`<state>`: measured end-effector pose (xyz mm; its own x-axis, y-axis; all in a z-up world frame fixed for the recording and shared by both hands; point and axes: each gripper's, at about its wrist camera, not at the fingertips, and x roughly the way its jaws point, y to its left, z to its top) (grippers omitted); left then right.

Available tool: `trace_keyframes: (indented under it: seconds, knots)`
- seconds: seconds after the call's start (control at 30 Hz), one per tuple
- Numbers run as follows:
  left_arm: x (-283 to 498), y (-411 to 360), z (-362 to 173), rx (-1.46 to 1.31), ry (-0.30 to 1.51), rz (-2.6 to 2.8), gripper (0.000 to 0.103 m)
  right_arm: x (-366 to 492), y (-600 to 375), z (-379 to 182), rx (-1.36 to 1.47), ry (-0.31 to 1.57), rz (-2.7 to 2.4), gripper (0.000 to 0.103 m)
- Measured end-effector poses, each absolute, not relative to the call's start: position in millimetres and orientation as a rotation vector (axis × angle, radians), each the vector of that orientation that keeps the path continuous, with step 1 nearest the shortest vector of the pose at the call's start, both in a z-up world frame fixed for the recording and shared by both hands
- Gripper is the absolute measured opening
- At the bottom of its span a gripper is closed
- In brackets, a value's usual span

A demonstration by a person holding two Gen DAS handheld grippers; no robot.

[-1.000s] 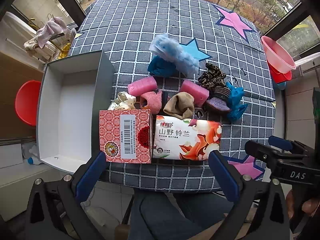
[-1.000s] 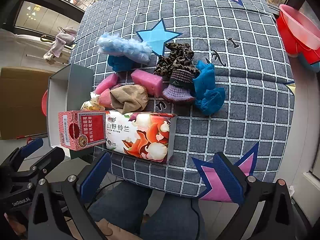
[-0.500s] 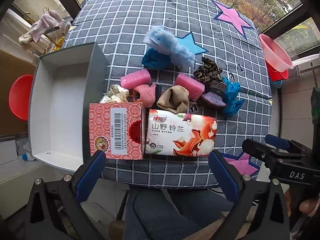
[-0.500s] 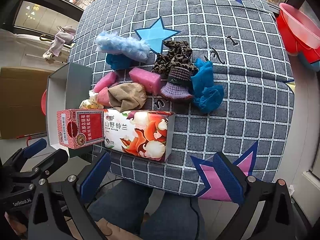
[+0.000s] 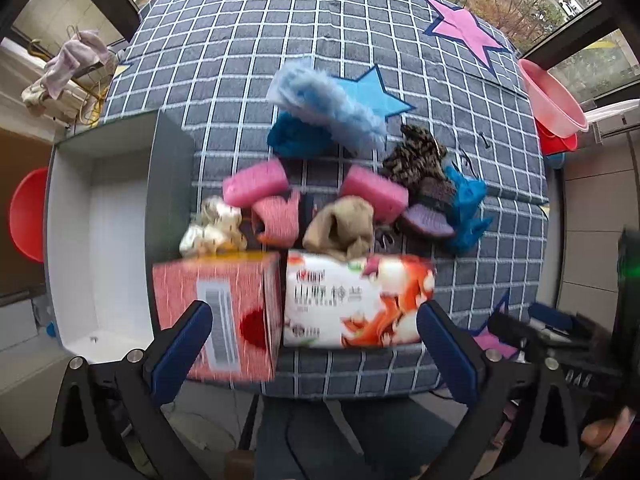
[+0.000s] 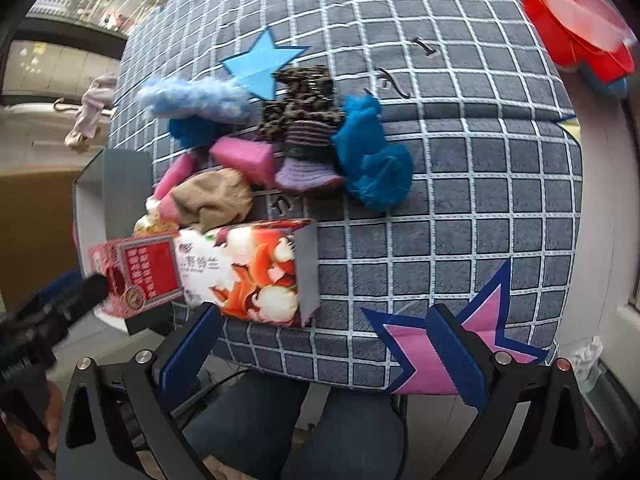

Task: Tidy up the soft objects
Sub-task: 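Grasp the light-blue feather toy with left tool while right tool grasps the blue cloth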

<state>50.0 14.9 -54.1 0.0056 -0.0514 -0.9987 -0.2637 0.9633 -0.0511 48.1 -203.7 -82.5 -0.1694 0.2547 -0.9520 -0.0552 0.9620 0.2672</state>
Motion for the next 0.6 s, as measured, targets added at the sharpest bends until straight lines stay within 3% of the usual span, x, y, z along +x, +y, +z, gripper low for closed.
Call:
trace_keyframes:
  seconds: [0.6]
  knots:
    - [171, 39, -137, -0.322, 1.555, 0.259, 0.102, 56, -225, -118, 0.25, 1.741, 0.17, 0.103]
